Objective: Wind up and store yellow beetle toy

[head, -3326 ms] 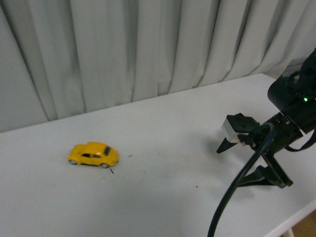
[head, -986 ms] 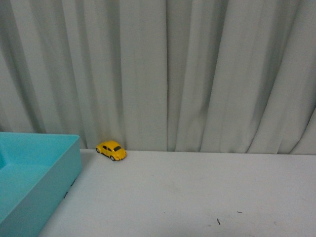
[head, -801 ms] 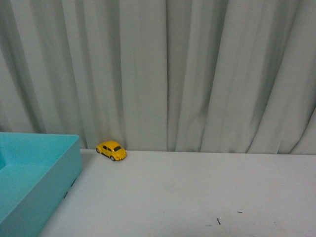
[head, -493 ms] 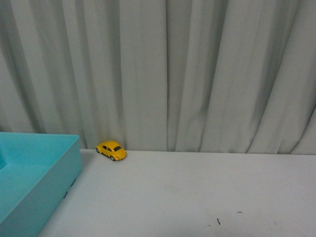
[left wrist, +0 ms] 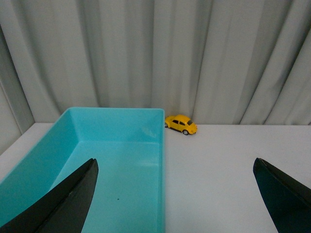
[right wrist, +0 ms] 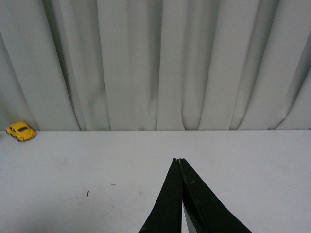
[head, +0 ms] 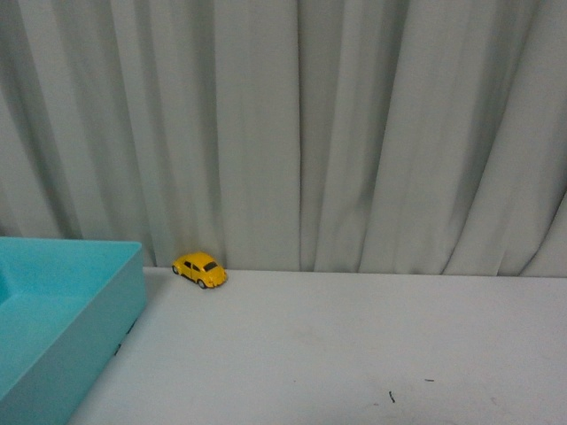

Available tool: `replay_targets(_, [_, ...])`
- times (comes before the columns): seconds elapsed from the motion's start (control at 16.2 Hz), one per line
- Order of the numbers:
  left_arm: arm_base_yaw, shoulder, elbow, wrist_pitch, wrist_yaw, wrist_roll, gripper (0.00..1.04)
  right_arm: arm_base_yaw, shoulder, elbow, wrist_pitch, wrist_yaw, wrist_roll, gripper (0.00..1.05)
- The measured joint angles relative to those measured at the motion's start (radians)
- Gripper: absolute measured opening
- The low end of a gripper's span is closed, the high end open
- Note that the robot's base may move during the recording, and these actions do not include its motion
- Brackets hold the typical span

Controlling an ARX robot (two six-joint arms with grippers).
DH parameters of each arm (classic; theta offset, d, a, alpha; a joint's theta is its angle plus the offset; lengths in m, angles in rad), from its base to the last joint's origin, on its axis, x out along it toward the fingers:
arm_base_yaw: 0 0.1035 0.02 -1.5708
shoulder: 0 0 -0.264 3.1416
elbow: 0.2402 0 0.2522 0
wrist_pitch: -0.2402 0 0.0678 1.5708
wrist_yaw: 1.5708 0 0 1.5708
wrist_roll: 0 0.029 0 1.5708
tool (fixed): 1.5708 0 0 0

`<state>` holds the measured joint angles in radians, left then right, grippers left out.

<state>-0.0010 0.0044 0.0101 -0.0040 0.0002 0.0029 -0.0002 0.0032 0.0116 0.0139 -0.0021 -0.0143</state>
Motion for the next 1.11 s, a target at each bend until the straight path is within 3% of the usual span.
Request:
replay_targets(0.31, [0.0, 0.0, 0.0, 0.001, 0.0, 0.0, 0.98, 0.0, -0.001, -0.001, -0.018, 0.002, 0.0, 0.05])
replay_targets(0.8, [0.0, 0.008, 0.01, -0.044, -0.002, -0.015, 0.98, 0.0, -0.001, -0.001, -0.018, 0.002, 0.0, 0.96])
replay_targets(0.86, [0.0, 0.132, 0.108, -0.267, -0.003, -0.101, 0.98, 0.0, -0.001, -0.001, -0.017, 0.002, 0.0, 0.99])
replay_targets(0.92, [-0.018, 0.313, 0.225, -0.365, -0.026, -0.203, 0.98, 0.0, -0.001, -0.001, -0.017, 0.002, 0.0, 0.98])
replay_targets(1.11, [-0.087, 0.684, 0.428, -0.033, -0.069, -0.209, 0.98, 0.0, 0.0, -0.001, -0.017, 0.002, 0.0, 0.98])
